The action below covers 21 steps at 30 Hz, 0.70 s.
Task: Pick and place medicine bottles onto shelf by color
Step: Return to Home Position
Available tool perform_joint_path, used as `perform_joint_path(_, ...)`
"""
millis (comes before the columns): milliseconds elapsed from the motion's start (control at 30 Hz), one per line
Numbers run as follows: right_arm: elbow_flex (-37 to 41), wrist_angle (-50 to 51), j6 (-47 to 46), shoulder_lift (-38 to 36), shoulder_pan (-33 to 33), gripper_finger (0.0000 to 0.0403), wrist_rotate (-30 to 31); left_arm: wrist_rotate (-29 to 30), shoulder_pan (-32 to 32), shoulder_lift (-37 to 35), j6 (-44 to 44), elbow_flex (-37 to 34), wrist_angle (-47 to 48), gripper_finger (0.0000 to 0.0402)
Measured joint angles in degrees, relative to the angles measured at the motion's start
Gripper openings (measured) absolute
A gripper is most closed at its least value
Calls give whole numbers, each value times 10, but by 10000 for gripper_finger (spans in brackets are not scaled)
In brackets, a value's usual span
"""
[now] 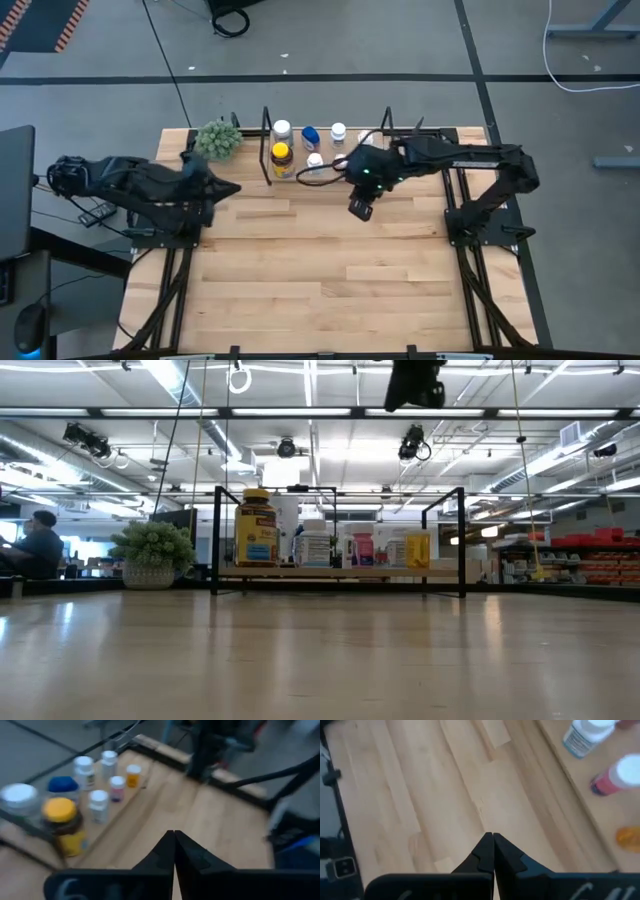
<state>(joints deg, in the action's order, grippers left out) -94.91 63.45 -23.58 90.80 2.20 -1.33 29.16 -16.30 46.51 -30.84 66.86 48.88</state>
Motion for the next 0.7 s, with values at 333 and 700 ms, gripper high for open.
perform_joint_path(333,301,-246,-185,-250,-45,5,93,-69,-10,-250,-5,-295,-332,6)
perform_joint_path(700,553,-350,-260,-553,-61,5,220,-50,12,-383,-109,-451,-454,4)
